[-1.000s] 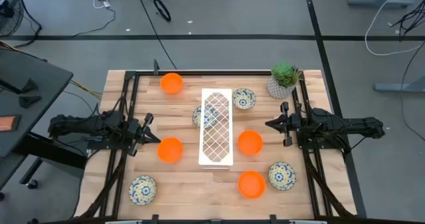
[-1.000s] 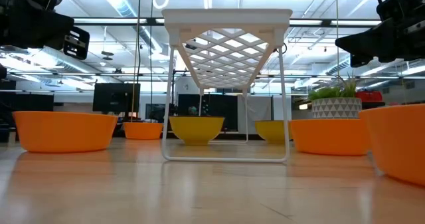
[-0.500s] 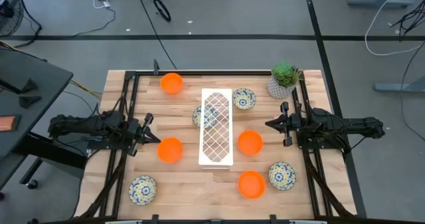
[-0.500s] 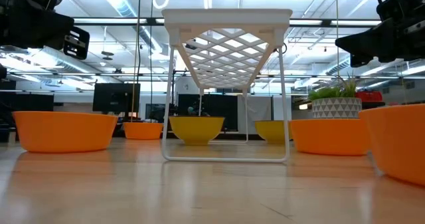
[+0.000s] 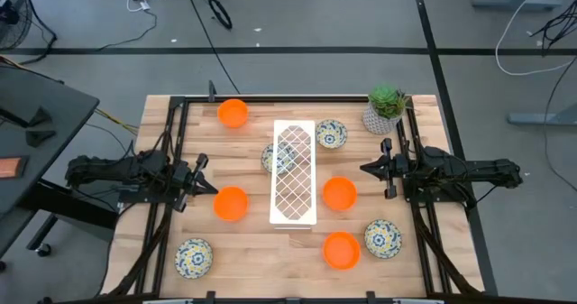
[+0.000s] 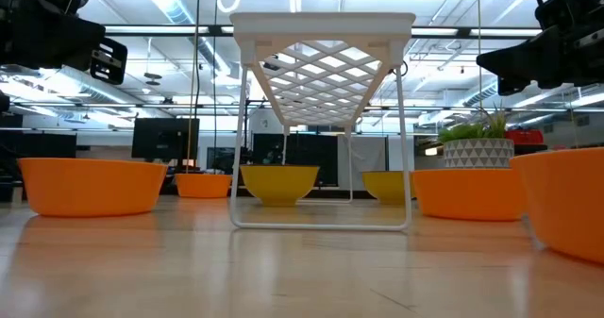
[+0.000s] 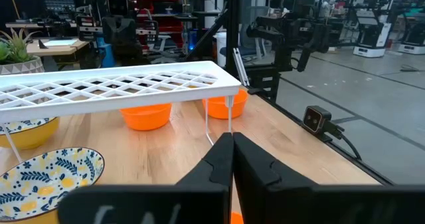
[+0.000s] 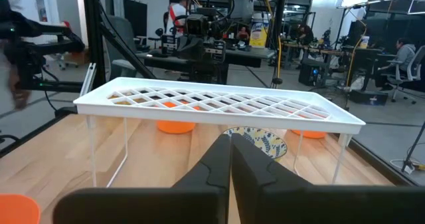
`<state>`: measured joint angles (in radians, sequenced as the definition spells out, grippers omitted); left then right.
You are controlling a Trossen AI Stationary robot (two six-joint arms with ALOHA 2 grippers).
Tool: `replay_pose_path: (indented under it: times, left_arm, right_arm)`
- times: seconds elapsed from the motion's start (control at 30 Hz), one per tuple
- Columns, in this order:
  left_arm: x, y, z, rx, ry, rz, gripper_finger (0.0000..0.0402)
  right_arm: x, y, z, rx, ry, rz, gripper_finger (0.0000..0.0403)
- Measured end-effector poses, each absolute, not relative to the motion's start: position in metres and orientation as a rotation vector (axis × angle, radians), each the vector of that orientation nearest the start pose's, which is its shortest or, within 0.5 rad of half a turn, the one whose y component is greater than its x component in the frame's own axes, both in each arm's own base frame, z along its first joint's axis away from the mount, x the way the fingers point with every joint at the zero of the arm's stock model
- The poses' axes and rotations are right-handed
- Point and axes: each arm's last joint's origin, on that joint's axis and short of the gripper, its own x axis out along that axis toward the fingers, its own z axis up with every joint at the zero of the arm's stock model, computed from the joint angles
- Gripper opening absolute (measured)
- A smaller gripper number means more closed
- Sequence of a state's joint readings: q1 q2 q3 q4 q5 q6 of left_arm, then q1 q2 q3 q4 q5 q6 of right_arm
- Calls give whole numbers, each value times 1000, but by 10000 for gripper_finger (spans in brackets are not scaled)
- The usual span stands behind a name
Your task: Pick & Place Mini bowls
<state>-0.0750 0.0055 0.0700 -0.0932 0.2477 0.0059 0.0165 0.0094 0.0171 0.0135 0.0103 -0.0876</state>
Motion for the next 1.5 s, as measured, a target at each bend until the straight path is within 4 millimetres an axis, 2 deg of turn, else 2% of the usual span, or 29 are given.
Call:
replay_pose_path:
  times: [1.5]
  left_arm:
    - [92, -14, 178, 3, 28, -323, 14]
  right_arm:
    - [97, 1, 172, -87, -46, 4, 16]
